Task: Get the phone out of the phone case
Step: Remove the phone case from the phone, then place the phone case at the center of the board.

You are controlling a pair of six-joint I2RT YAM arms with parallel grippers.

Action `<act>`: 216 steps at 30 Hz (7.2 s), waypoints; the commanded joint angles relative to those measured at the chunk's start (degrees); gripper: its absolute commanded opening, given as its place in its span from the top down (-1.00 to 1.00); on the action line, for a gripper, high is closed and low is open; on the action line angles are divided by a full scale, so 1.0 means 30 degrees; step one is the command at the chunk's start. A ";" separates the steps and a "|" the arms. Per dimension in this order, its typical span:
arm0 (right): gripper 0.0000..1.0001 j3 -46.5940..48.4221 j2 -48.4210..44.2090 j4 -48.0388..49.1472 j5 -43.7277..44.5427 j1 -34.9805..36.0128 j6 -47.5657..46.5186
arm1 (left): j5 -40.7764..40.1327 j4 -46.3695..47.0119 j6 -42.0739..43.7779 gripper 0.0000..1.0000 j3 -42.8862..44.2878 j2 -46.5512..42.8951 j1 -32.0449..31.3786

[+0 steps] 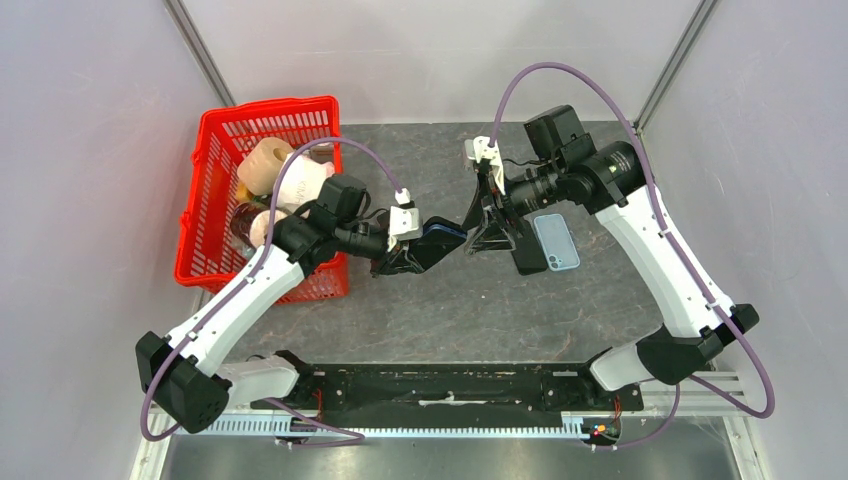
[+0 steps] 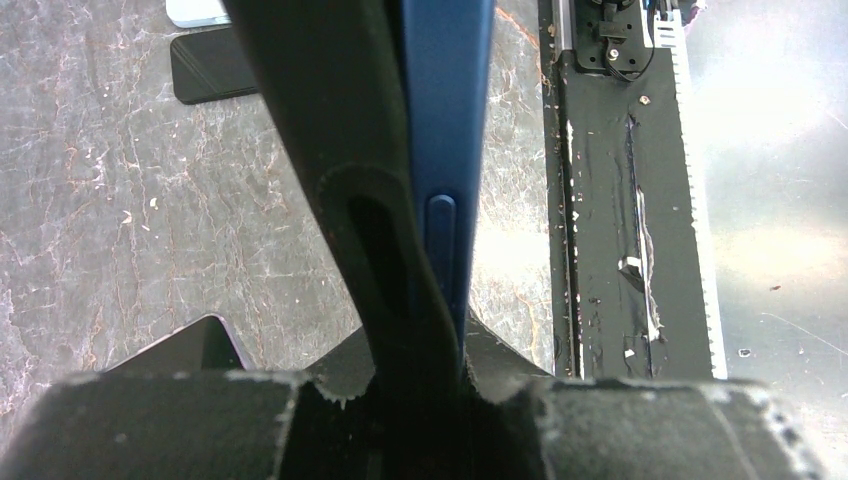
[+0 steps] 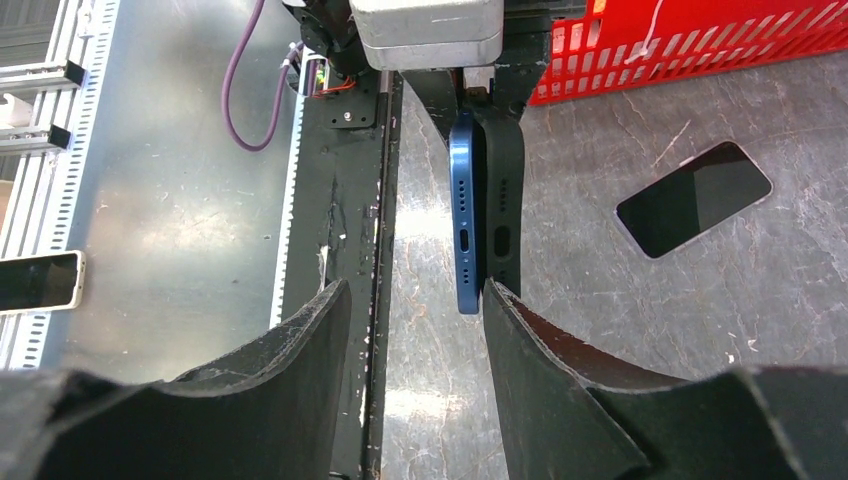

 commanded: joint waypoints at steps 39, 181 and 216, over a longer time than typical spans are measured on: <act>-0.07 -0.2597 0.0778 0.3328 0.1713 0.1284 0.1446 | 0.1004 0.4483 -0.4190 0.96 0.0410 -0.0279 -0.0141; 1.00 -0.8761 -0.8063 0.2962 0.5004 -0.4063 0.0963 | -0.7422 1.5082 -2.4878 0.95 0.4435 1.4310 -0.0702; 1.00 -0.9577 -0.6169 0.1505 0.4213 -0.5836 -0.0593 | -0.5766 1.4755 -1.8456 -0.74 0.0385 0.8100 0.0472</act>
